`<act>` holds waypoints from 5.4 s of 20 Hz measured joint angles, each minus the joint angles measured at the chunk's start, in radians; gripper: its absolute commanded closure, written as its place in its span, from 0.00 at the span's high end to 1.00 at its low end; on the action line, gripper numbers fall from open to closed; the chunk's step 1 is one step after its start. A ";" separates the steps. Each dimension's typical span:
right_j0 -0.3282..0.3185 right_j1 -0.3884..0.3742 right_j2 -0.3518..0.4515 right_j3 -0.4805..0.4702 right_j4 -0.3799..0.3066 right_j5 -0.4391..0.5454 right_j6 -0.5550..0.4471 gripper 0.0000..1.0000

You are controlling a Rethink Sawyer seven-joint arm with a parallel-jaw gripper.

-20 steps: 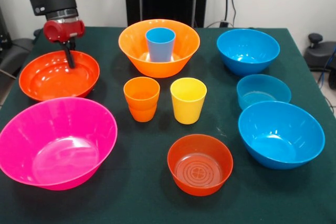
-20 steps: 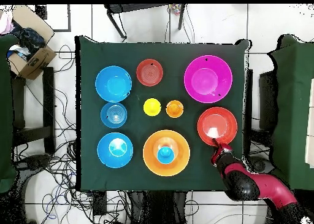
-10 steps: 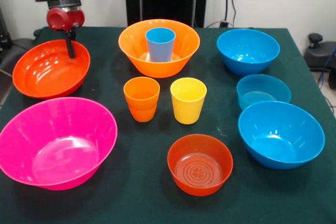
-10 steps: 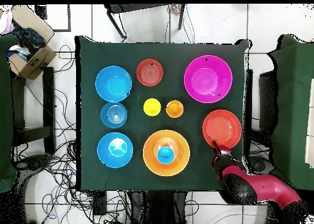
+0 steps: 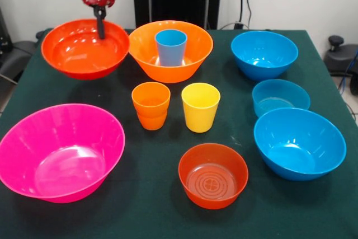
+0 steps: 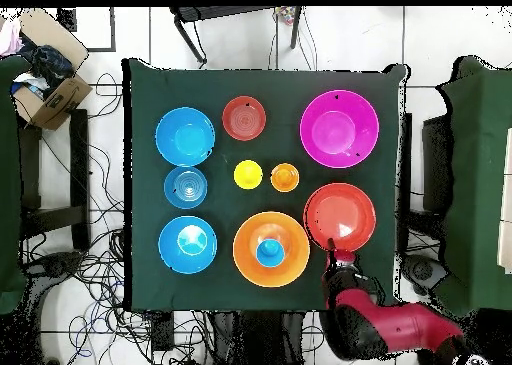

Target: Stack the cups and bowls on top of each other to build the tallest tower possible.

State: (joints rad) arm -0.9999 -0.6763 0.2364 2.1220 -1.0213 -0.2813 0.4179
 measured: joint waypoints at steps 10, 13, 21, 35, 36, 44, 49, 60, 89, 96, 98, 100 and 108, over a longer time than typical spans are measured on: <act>0.054 -0.069 -0.152 0.045 0.027 -0.080 0.023 0.00; 0.032 -0.076 -0.157 0.045 0.027 -0.081 0.028 0.00; -0.057 -0.056 -0.121 0.080 0.027 -0.081 0.075 0.00; -0.075 -0.012 -0.049 0.201 0.030 -0.118 0.264 0.00; -0.071 -0.012 -0.049 0.203 0.030 -0.122 0.269 0.00; 0.014 -0.049 -0.057 0.246 0.047 -0.182 0.342 0.00; 0.088 -0.070 -0.096 0.264 0.087 -0.236 0.383 0.00; 0.235 -0.065 -0.206 0.269 0.156 -0.404 0.449 0.00; 0.588 0.061 -0.450 0.269 0.379 -0.636 0.596 0.00; 0.666 0.082 -0.501 0.269 0.417 -0.643 0.629 0.00; 0.676 0.082 -0.509 0.269 0.423 -0.643 0.633 0.00; 0.694 0.086 -0.524 0.269 0.436 -0.646 0.637 0.00; 0.773 0.147 -0.571 0.269 0.518 -0.678 0.638 0.00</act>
State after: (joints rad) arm -0.2274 -0.5296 -0.3344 2.3907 -0.5032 -0.9598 1.0556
